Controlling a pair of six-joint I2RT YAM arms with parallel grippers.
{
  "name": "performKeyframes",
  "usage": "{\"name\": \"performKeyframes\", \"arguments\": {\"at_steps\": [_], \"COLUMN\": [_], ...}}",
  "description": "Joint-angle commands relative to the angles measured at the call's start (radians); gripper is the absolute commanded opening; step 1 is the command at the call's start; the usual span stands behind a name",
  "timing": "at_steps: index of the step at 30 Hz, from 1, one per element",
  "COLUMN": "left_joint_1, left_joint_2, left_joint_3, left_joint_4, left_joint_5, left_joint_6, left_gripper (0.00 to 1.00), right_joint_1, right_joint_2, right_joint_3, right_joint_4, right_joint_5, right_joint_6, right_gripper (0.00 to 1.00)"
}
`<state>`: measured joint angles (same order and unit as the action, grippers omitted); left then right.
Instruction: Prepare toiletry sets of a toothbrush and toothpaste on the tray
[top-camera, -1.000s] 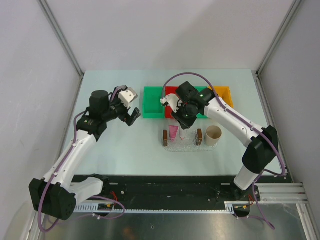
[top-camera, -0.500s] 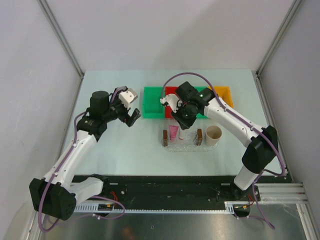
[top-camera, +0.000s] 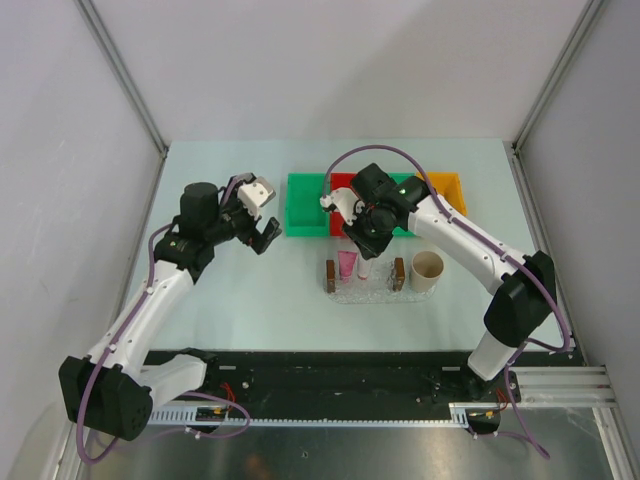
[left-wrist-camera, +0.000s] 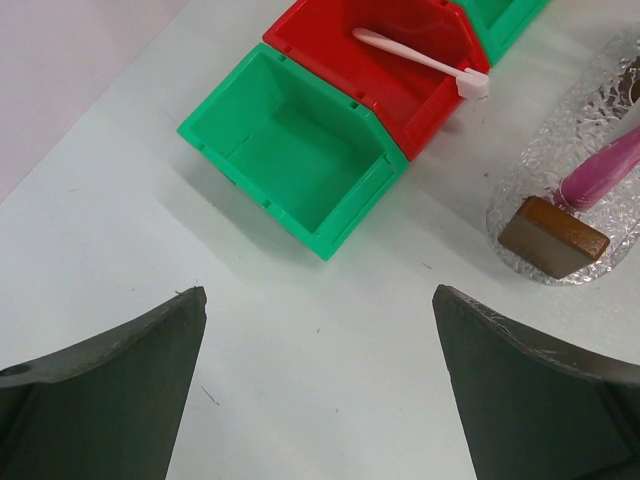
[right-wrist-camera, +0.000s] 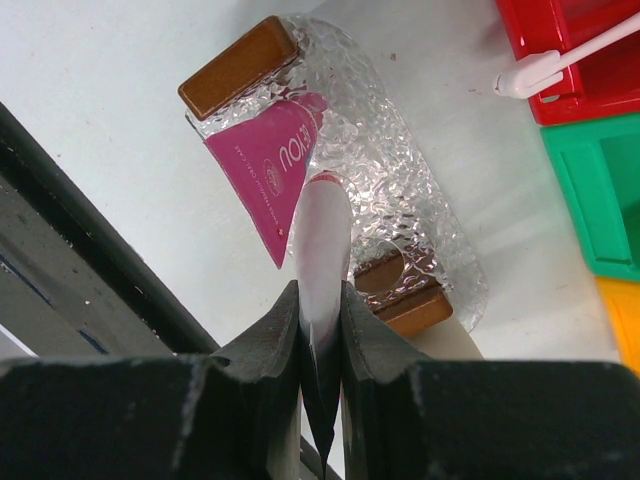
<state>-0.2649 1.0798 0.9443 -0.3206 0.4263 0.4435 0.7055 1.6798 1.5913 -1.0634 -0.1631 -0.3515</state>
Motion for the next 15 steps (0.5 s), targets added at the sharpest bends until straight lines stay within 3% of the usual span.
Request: {"name": "performKeyframes", "arguments": {"at_steps": [1,15], "left_joint_1": [0.01,0.01], "left_joint_2": [-0.001,0.005], "left_joint_3": [-0.002,0.001], "left_joint_4": [0.015,0.017], "left_joint_5": [0.029,0.037], "left_joint_6": [-0.019,-0.025], "left_gripper": [1.0,1.0], "right_joint_1": [0.006,0.006], "right_joint_2": [0.0,-0.006], "right_joint_3": [-0.007,-0.054], "right_joint_4": [0.025,0.062], "right_joint_5": [0.013,0.05], "right_joint_6": [-0.003,-0.006], "right_gripper": [0.0,0.0]}}
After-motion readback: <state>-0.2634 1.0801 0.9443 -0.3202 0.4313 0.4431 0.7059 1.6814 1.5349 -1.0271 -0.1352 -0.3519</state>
